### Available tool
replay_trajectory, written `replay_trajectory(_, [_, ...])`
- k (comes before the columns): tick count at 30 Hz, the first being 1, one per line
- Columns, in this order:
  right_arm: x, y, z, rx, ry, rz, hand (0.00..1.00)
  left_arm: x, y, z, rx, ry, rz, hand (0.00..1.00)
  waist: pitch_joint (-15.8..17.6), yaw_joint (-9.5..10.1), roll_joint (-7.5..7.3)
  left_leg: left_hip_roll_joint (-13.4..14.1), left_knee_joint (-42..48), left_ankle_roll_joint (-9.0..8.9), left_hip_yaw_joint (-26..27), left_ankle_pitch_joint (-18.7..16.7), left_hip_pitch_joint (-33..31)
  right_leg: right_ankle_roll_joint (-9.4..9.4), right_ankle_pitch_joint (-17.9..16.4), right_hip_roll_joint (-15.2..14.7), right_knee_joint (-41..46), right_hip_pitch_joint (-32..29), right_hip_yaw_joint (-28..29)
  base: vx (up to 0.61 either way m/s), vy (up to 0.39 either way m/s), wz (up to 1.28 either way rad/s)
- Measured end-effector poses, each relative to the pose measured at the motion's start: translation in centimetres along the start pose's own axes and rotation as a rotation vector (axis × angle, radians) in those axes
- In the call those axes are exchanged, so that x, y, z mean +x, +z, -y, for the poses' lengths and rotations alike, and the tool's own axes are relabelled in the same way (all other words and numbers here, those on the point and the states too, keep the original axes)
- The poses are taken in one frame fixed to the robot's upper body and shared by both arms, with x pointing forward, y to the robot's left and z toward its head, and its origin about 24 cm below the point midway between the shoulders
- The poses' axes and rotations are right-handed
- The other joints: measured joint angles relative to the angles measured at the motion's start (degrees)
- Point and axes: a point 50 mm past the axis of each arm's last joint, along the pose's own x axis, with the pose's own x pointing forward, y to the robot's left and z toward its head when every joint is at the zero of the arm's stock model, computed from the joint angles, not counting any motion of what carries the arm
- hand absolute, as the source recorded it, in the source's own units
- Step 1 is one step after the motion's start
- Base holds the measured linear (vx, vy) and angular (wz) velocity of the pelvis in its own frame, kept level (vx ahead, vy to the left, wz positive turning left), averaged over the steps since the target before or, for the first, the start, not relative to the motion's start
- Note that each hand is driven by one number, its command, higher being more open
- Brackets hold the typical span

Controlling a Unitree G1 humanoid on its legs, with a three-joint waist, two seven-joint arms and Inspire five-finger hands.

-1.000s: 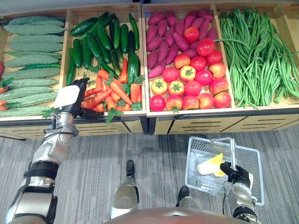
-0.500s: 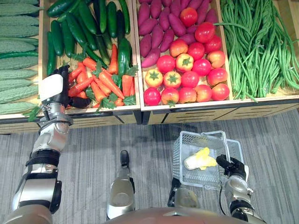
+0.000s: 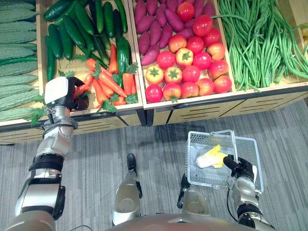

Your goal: Pick vegetable in the basket

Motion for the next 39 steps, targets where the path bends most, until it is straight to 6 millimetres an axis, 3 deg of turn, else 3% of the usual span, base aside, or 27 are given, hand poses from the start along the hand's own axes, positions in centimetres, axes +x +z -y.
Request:
replay_trajectory(6, [-0.3,-1.1,0.7,-0.014,-0.016,-0.026,0.00,0.2,0.2,-0.3,-0.003,0.014,0.007,0.00,0.08,-0.38,0.41,-0.15,0.02,0.05,0.05,0.53,-0.70,-0.25,-0.41,0.10,-1.14,0.01,-0.01,-0.04,0.003,0.00])
replay_trajectory(8, [-0.3,-1.2,0.8,-0.014,-0.018,-0.029,0.00,0.2,0.2,-0.3,-0.001,0.015,0.007,0.00,0.05,-0.52,0.35,-0.35,0.12,0.50,-0.07,0.88,-0.65,0.49,0.11,-0.02,-1.58,0.31,-0.06,0.07,-0.003,0.03])
replay_trajectory(20, [-0.2,-0.8,0.6,-0.014,-0.012,-0.016,0.00,-0.2,-0.7,-0.5,0.015,0.034,-0.019,0.00,-0.05,-0.54,0.31,-0.32,0.19,0.49,-1.39,1.07,2.44,0.53,0.12,0.13,-1.46,4.04,-1.37,0.02,-0.012,0.04])
replay_trajectory(23, [-0.3,-1.1,0.7,-0.021,-0.011,-0.022,0.00,-0.1,-0.7,-1.2,0.004,0.070,-0.021,0.00,-0.05,-0.43,0.32,-0.32,0.00,0.45,-1.74,1.11,2.44,0.11,-0.36,0.15,-1.46,4.18,-1.37,-0.11,0.013,0.03])
replay_trajectory(29, [-0.9,-2.8,1.5,-0.051,-0.015,-0.062,0.00,0.1,0.5,-4.3,-0.028,0.236,0.042,0.00,-0.36,0.36,0.42,-0.72,-0.01,0.28,-2.24,0.50,2.42,0.09,-1.05,0.10,-2.06,5.21,-1.74,-0.07,0.016,0.09])
replay_trajectory(33, [-1.2,-3.5,1.9,-0.061,-0.020,-0.081,0.00,0.1,0.7,-5.2,-0.038,0.299,0.049,0.00,-2.76,0.96,0.03,-1.20,0.02,0.58,-2.48,0.78,1.78,-0.14,-0.74,-0.03,-3.43,5.49,-1.88,0.06,-0.002,0.07])
replay_trajectory(35, [-1.2,-3.5,1.9,-0.062,-0.019,-0.081,0.00,0.1,0.7,-5.6,-0.042,0.326,0.049,0.00,-3.68,0.97,-0.37,-1.27,0.14,0.59,-2.79,0.92,1.86,0.65,-0.24,-0.01,-3.56,5.86,-2.18,0.08,-0.030,0.08])
replay_trajectory(39, [-1.1,-3.2,1.7,-0.058,-0.016,-0.071,0.00,0.1,1.0,-5.9,-0.045,0.341,0.064,0.00,-3.88,0.85,-0.54,-1.20,0.21,0.59,-2.96,0.92,2.72,0.64,-0.25,0.11,-3.54,6.79,-2.04,0.05,-0.036,0.02])
